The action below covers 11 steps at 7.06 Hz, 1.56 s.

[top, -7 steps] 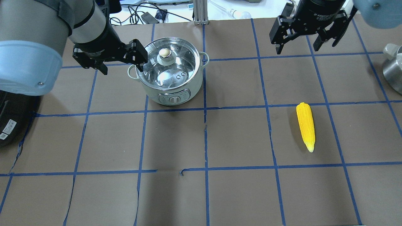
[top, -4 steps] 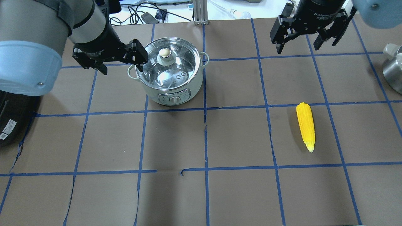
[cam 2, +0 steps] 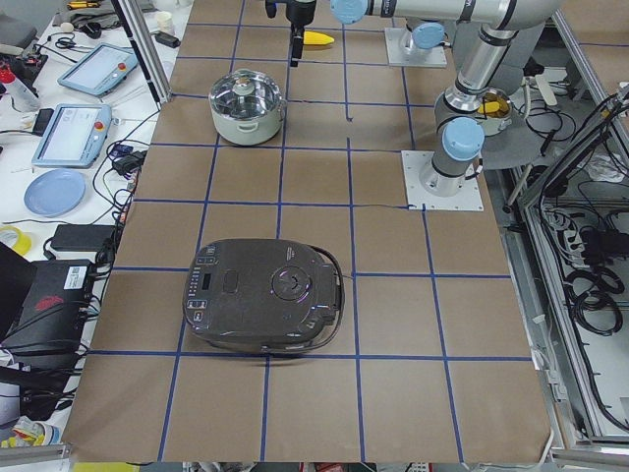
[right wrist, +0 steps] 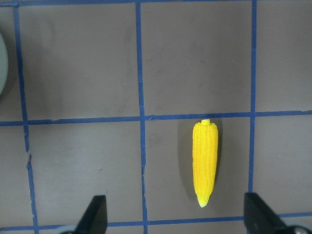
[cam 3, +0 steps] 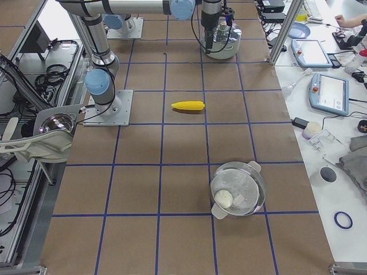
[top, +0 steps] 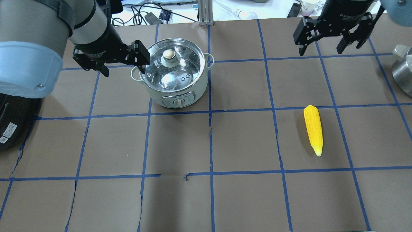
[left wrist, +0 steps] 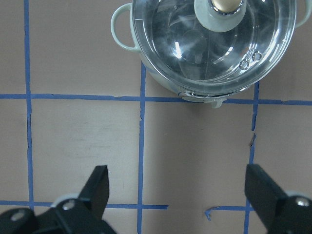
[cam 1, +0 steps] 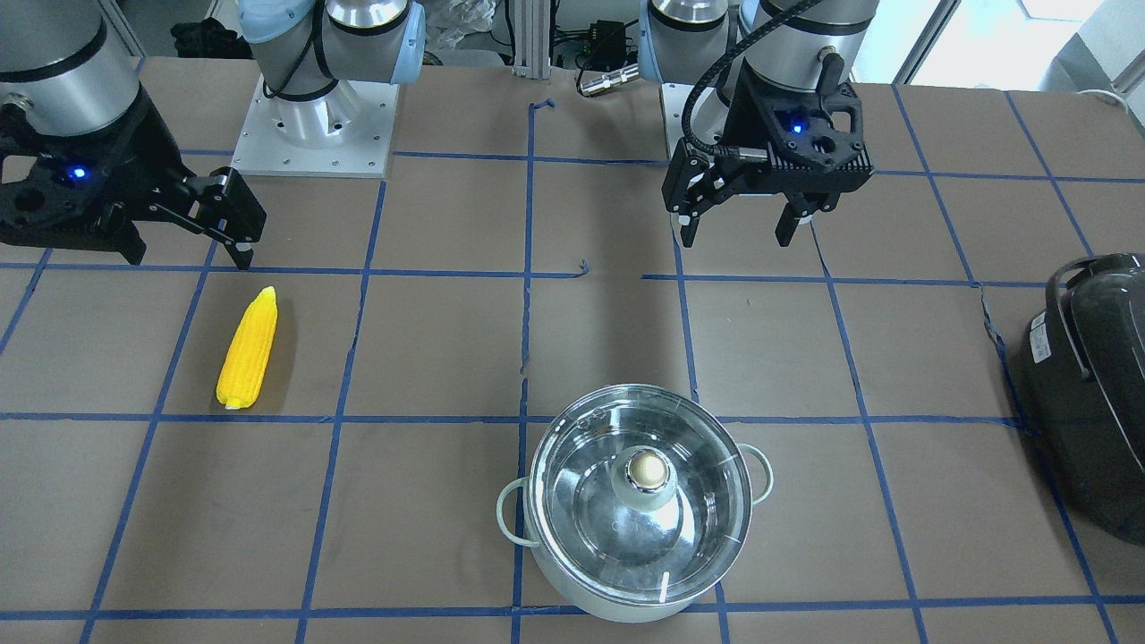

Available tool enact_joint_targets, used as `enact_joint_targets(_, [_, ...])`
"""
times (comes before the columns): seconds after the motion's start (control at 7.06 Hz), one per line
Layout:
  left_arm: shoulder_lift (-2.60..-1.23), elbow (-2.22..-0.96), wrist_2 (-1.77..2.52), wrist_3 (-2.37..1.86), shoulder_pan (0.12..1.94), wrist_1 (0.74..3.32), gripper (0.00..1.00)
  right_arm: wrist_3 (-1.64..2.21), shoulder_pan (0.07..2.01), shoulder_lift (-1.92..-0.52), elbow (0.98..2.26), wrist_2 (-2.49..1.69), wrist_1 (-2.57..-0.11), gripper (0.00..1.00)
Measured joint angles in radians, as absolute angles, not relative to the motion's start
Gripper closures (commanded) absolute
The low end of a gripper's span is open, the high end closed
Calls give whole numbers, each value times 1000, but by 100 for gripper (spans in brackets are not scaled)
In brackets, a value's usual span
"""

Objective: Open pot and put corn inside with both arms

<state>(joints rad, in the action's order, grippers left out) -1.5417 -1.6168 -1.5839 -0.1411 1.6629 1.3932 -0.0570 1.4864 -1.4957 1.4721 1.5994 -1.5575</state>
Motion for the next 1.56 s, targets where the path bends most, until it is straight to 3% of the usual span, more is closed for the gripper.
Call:
enact_joint_targets(0.42, [-1555, -1613, -1581, -132, 1657, 1389, 0, -101, 1408, -1495, 1551, 1598, -1591, 0])
enact_joint_targets(0.71, [-1635, -1582, -1582, -135, 1654, 1370, 0, -109, 1365, -1491, 1676, 1597, -1759, 0])
enact_joint_targets(1.27, [-1975, -1266, -1544, -222, 1658, 1342, 0, -136, 1330, -1413, 1996, 1590, -2195, 0])
enact_joint_targets(1.56, [-2095, -1183, -1540, -271, 1680, 1333, 0, -156, 1309, -1365, 2108, 1590, -2353, 0])
